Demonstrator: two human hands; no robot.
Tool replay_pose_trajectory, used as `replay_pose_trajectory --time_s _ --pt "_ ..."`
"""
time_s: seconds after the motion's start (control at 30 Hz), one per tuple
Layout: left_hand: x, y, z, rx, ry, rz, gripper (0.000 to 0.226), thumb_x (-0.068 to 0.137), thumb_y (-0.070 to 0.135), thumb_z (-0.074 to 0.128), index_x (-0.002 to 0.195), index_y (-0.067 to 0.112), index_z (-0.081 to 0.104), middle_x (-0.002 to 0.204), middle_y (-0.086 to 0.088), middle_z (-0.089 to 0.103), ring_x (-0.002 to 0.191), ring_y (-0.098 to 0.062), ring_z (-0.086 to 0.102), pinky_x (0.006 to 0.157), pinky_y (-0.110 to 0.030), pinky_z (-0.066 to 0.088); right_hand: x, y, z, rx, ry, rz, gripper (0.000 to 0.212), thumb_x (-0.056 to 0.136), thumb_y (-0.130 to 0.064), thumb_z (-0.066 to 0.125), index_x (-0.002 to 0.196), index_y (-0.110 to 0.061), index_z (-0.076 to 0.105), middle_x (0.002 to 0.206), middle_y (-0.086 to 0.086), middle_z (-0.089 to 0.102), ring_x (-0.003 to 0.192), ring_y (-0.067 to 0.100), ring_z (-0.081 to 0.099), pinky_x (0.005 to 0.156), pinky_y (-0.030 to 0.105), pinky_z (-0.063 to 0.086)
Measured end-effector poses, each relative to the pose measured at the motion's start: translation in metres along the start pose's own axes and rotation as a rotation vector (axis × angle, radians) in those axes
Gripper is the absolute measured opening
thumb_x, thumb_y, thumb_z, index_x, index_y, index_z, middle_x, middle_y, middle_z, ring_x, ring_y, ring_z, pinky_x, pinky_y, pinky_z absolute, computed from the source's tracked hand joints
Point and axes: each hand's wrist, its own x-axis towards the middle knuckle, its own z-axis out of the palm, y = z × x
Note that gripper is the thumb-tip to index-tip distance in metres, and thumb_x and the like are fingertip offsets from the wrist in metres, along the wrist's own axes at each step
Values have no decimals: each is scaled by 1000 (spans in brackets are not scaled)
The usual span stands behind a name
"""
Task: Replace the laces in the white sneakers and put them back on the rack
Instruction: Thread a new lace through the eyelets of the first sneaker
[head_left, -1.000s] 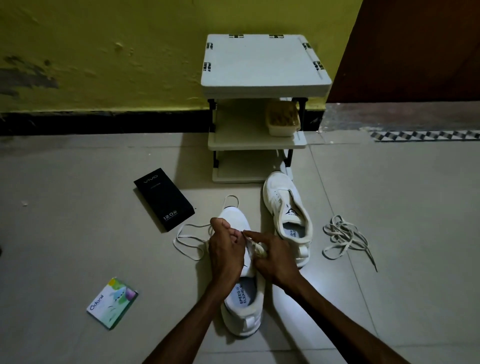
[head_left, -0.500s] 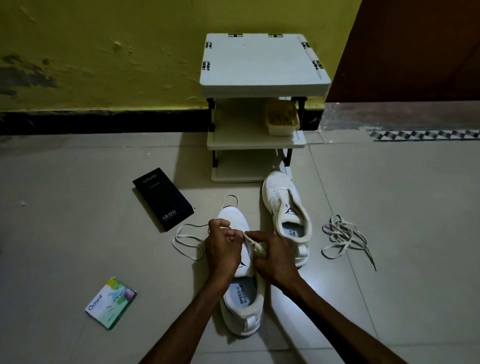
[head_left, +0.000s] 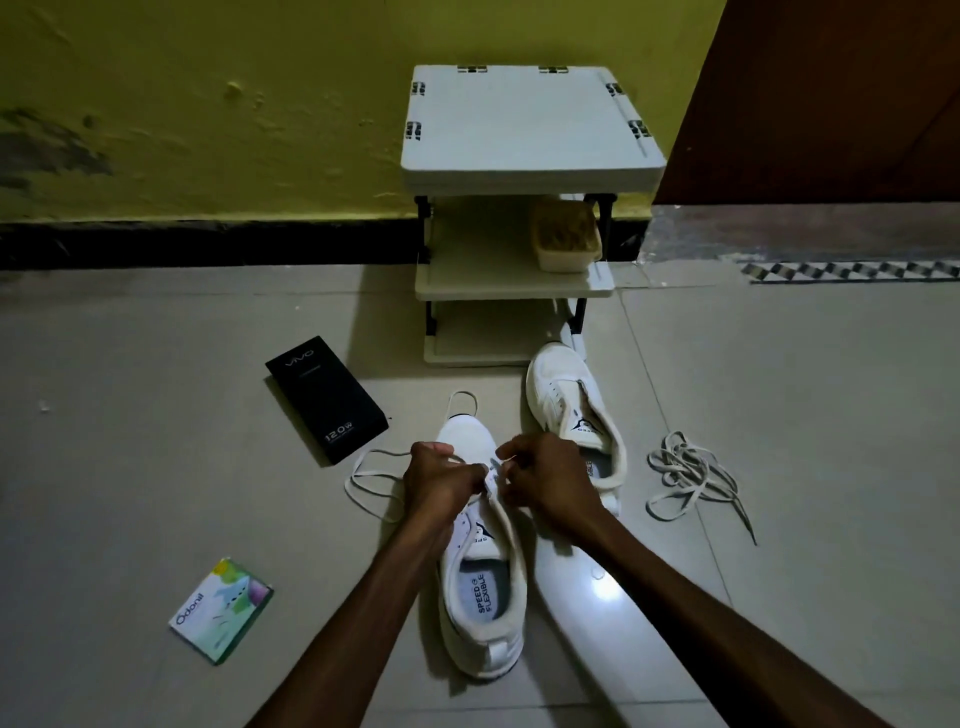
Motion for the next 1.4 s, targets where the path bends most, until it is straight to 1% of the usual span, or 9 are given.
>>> replay_pose_trajectory --time_s 0.1,0.3,0.53,0.67,0.8,0.97,1.1,1.23,1.4 --pt "-2 2 -1 -38 -20 -22 48 65 3 83 100 13 52 92 -8 65 85 -25 66 79 -36 57 10 -8 2 -239 -5 -126 14 80 -14 66 90 -13 76 85 7 75 78 19 70 67 22 50" --pt "-2 0 1 71 -31 9 36 70 8 77 96 17 54 93 -6 67 80 -21 64 59 -23 46 13 -11 6 -360 -42 -224 13 69 -14 67 76 -4 70 71 12 70 64 24 66 63 36 56" --pt "-7 -4 0 203 -53 112 24 77 15 70 96 17 54 83 -1 65 86 -26 65 77 -36 54 17 -27 -6 -423 -139 -182 43 74 -31 51 90 7 63 91 21 66 87 34 63 65 32 39" --pt "-9 -7 -1 259 -69 195 18 85 18 67 97 13 55 89 -4 66 88 -26 64 77 -35 52 24 -55 -43 77 -195 75 13 87 -1 53 81 1 65 82 16 63 74 28 62 74 38 53" --pt "-18 -9 0 507 -61 443 12 99 17 48 106 11 55 104 -9 68 101 -28 63 83 -34 49 12 -106 -101 805 -227 145 15 93 0 46 87 -8 58 81 6 52 68 12 46 61 20 44" --pt "-22 -5 -8 586 -107 578 16 99 17 45 113 14 52 107 -8 69 103 -27 63 86 -35 49 6 -125 -123 948 -159 -31 20 97 -7 42 86 -16 56 85 0 59 80 12 56 73 28 45" --pt "-12 26 -23 294 -160 476 7 95 28 58 99 23 59 87 1 69 81 -22 67 70 -33 54 6 -95 -98 1269 -321 211 15 99 -10 40 98 -7 55 83 10 67 76 20 65 75 36 57" --pt "-17 81 -46 -47 -230 502 5 92 28 63 93 23 64 69 13 61 69 -10 54 66 -26 42 13 -62 -64 492 -202 253 15 94 -5 46 96 -8 61 73 6 58 58 14 48 47 21 41" --pt "-32 126 -64 36 -358 770 19 90 15 66 107 22 59 78 1 61 72 -12 60 70 -24 52 20 -28 -22 -457 -140 -62 26 94 -20 53 114 -7 63 115 13 65 106 29 62 84 34 50"
